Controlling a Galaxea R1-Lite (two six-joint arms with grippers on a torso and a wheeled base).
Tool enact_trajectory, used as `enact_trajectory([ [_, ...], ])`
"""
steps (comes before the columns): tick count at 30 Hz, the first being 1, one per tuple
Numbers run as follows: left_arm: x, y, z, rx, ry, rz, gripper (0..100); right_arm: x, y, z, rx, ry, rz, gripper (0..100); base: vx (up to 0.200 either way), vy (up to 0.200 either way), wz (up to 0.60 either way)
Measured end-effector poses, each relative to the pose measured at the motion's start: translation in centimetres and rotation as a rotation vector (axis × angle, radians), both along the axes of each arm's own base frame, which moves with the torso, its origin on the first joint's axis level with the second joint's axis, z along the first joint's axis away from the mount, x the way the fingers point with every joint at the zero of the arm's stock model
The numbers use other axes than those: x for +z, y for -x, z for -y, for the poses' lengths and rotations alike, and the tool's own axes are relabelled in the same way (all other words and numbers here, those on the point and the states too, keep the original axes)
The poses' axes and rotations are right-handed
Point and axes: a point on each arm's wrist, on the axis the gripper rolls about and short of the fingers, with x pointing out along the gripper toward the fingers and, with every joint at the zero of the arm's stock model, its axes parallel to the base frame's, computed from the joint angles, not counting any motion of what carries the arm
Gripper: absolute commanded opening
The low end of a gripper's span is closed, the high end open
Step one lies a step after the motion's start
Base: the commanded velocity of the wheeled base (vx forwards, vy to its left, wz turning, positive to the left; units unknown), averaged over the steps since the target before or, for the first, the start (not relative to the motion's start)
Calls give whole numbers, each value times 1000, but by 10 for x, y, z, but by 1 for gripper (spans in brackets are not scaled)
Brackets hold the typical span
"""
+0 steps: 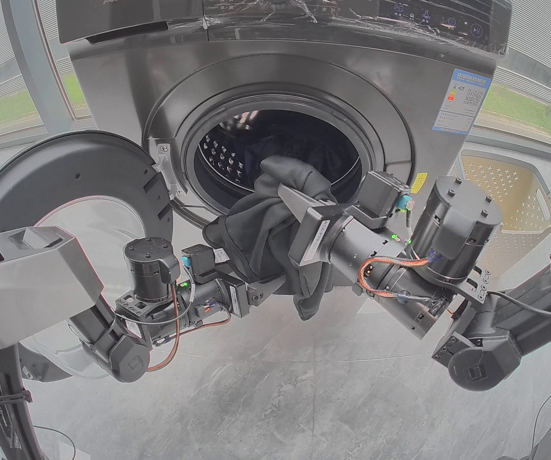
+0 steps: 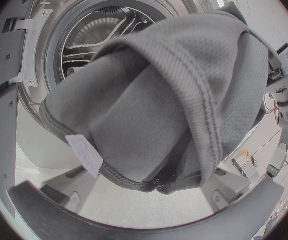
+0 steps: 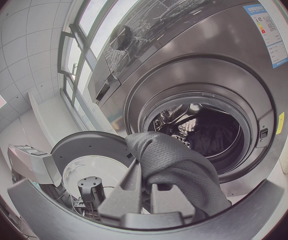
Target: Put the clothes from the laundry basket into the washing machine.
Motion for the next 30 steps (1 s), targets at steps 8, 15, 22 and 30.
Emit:
enact_trajectory([
  [8, 0, 7, 9, -17, 32, -2, 0, -1, -2, 2, -7, 3, -3, 0, 0, 0, 0],
  [15, 2, 25, 17, -43, 51, 20, 0, -2, -3, 4, -15, 6, -5, 0, 0, 0, 0],
  [22, 11, 64, 13, -91, 48, 14, 0, -7, -4, 6, -20, 19, -15, 0, 0, 0, 0],
  [30, 32, 110, 1, -120, 65, 55, 0, -21, 1, 8, -6, 58, -44, 100, 0, 0, 0],
])
